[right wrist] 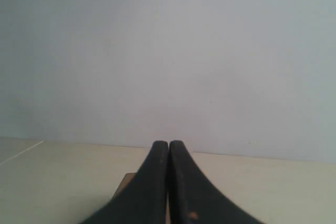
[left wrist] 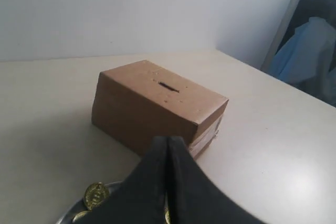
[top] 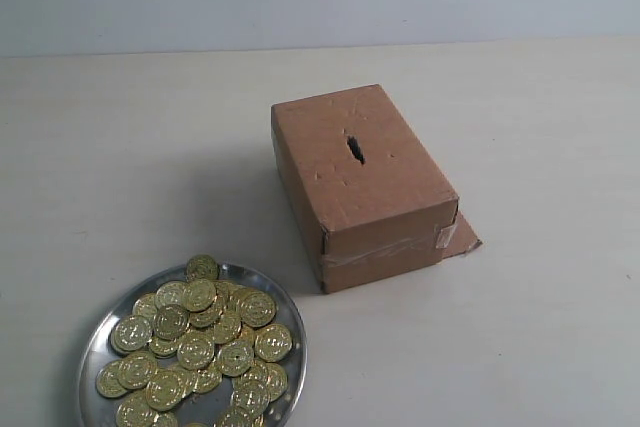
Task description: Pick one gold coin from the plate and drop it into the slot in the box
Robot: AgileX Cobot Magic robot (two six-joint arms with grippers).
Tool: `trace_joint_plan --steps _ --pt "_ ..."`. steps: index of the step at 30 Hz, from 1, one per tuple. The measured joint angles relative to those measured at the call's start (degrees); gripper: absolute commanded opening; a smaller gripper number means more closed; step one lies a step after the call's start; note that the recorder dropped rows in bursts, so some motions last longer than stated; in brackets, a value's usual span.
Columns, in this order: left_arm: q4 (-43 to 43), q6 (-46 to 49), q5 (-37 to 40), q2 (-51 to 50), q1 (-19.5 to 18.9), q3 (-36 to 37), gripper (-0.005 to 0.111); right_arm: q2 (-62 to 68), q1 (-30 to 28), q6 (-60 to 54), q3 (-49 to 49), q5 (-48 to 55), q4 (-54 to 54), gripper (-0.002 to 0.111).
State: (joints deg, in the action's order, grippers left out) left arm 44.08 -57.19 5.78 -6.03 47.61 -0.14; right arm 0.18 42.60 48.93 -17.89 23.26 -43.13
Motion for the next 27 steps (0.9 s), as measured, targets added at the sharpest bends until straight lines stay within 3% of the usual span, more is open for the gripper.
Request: trace_joint_plan --steps 5,12,18,27 --pt "1.7 0.0 -1.6 0.0 0.0 0.0 0.000 0.0 0.0 0.0 7.7 -7.7 -1.1 0.000" --pt "4.0 0.0 -1.4 0.0 0.0 0.0 0.000 0.1 0.0 0.2 16.8 -9.6 -1.3 0.000" --pt "5.8 1.8 -0.5 0.0 0.0 0.0 0.000 0.1 0.0 0.5 17.6 -10.8 -1.4 0.000" --pt "6.4 2.9 8.4 0.0 0.0 0.0 0.000 0.1 0.0 5.0 17.6 -11.1 -1.4 0.000"
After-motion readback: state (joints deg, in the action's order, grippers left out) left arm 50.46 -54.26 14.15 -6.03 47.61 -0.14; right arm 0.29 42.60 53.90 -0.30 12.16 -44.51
